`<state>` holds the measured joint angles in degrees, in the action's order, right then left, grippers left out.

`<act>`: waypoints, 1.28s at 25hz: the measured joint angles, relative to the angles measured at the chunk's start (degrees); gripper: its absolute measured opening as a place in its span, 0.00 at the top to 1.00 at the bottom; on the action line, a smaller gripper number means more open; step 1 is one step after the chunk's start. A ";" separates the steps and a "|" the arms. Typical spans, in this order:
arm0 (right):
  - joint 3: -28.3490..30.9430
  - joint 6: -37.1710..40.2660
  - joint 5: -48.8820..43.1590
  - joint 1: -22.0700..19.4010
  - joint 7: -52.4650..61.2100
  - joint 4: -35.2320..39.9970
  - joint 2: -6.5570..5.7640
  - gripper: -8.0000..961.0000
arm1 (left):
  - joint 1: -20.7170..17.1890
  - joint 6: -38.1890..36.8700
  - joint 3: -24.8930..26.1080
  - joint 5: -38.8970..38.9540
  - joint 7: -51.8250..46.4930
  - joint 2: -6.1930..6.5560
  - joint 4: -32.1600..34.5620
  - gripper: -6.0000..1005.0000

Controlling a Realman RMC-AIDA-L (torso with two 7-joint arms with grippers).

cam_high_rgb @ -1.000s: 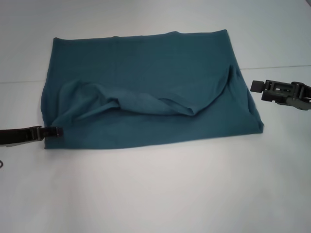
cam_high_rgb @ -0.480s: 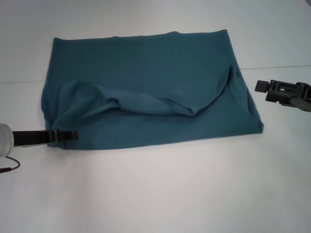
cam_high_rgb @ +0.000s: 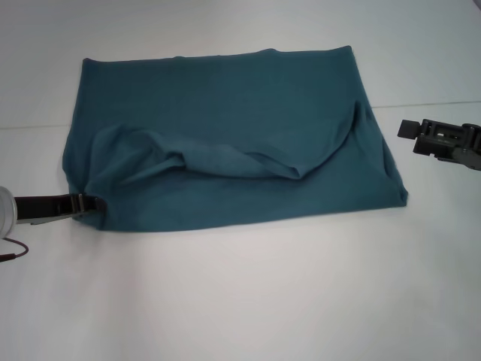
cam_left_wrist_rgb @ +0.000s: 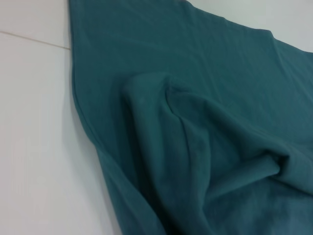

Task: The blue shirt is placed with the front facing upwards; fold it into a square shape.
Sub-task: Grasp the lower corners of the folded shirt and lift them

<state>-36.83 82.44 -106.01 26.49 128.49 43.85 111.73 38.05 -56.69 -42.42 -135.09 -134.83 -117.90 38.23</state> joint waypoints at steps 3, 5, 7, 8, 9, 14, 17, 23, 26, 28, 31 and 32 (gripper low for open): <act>0.01 0.01 -0.14 0.13 0.00 0.00 -0.04 0.15 | 0.01 0.11 -0.10 0.00 -0.02 0.00 0.00 0.58; -0.06 0.01 -0.19 0.14 0.00 0.00 -0.16 0.15 | 0.09 0.20 -0.24 0.00 -0.03 -0.03 0.00 0.68; -0.40 0.06 -0.29 0.11 0.05 0.00 -0.41 0.15 | 0.13 0.23 -0.31 0.00 -0.03 -0.07 0.02 0.79; -0.57 0.12 -0.44 0.11 0.16 -0.02 -0.63 0.15 | 0.13 0.12 -0.36 0.00 -0.04 -0.07 0.17 0.84; -0.75 0.56 -1.06 0.21 0.40 -0.04 -1.08 0.15 | 0.07 -0.38 -0.36 0.00 -0.04 -0.07 0.47 0.86; -0.85 4.71 -9.68 2.78 3.17 -0.08 -4.57 0.16 | -0.25 -5.88 0.19 0.27 -1.34 0.63 3.14 0.98; -0.84 5.55 -14.29 4.85 4.51 -0.02 -6.55 0.16 | 0.13 -8.96 0.27 0.26 -4.21 1.50 4.29 0.98; -0.47 2.79 -24.36 9.08 9.25 0.58 -8.36 0.17 | 1.11 -10.31 0.31 0.16 -7.19 2.01 4.48 0.98; -0.56 -0.53 -29.00 10.65 11.23 0.45 -8.18 0.17 | 1.15 -10.07 0.32 0.34 -7.38 2.03 4.45 0.98; -0.78 -2.58 -30.68 11.50 11.51 -0.15 -7.69 0.17 | 1.16 -10.06 0.33 0.43 -7.39 2.03 4.44 0.98; -1.32 -6.09 -32.30 12.83 10.90 -1.52 -5.88 0.17 | 1.18 -10.05 0.33 0.48 -7.41 1.87 4.42 0.98; -1.58 -6.91 -32.64 13.05 10.74 -1.84 -5.39 0.17 | 1.18 -10.04 0.33 0.50 -7.41 1.79 4.42 0.98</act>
<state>-38.41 75.53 -138.65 39.54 139.23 42.01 106.34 39.23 -66.73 -42.10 -134.59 -142.24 -116.11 42.66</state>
